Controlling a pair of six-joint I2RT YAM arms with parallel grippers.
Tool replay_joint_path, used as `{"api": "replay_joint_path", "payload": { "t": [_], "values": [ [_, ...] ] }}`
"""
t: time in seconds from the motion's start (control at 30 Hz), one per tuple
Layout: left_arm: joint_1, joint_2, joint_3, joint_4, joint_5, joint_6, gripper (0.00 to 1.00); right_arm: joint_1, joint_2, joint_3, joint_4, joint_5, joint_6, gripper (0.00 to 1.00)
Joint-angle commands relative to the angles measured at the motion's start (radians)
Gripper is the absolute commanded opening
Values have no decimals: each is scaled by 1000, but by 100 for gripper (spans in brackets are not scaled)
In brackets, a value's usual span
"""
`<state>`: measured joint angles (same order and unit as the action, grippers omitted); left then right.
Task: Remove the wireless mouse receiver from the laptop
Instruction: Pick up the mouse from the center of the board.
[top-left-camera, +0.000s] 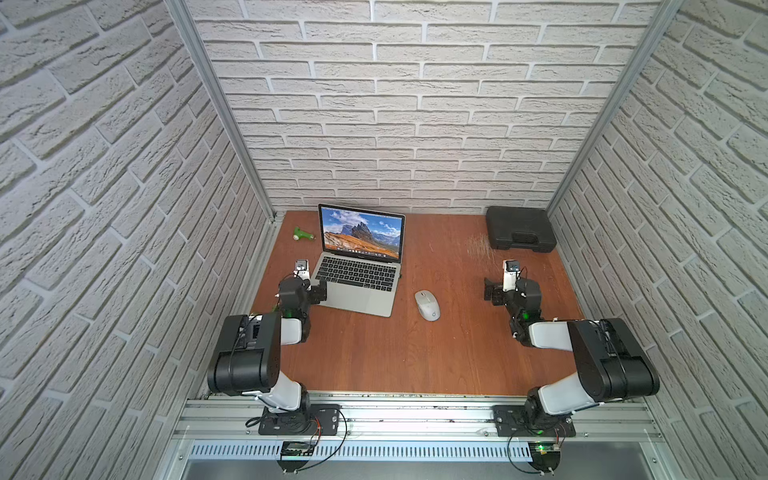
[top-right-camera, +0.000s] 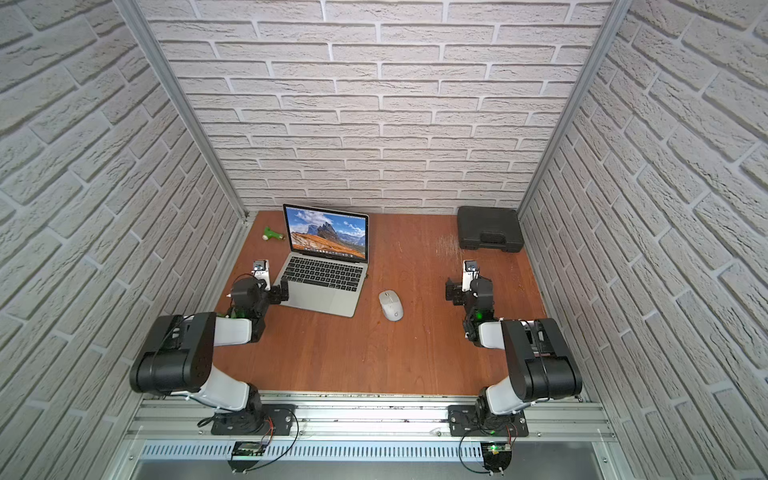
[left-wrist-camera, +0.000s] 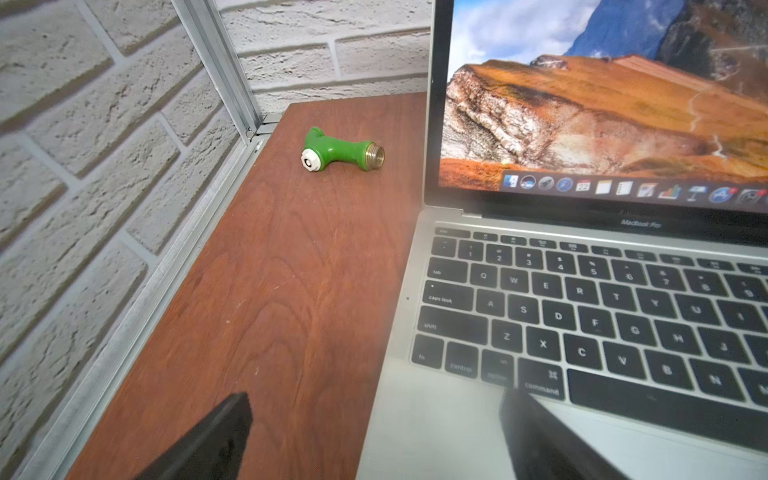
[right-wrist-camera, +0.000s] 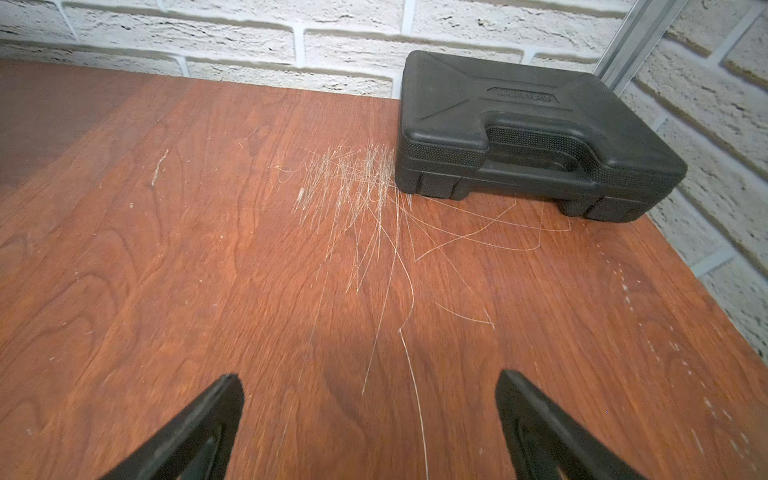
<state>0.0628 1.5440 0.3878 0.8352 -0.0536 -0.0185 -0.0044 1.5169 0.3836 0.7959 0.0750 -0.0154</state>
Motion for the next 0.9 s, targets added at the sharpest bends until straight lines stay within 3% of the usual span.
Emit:
{"api": "replay_joint_path", "payload": {
  "t": [0.0,0.6,0.7,0.73,0.8,0.87],
  "values": [
    [8,4,8,21,12,8,98,-12,2,21,22,-25,13,99],
    [11,4,7,21,21,5,98,-16,-29,48,-20,-39,8,99],
    [11,-1,7,24,24,7,98,7,-147,232,-456,-1,22,99],
    [-16,-39,18,-21,-23,20,98,36,-174,284,-557,11,43,99],
    [-124,-161,115,-290,-240,49,98,128,-205,375,-719,13,56,99],
    [-182,-249,220,-518,-266,-49,97,266,-205,459,-906,63,69,99]
  ]
}}
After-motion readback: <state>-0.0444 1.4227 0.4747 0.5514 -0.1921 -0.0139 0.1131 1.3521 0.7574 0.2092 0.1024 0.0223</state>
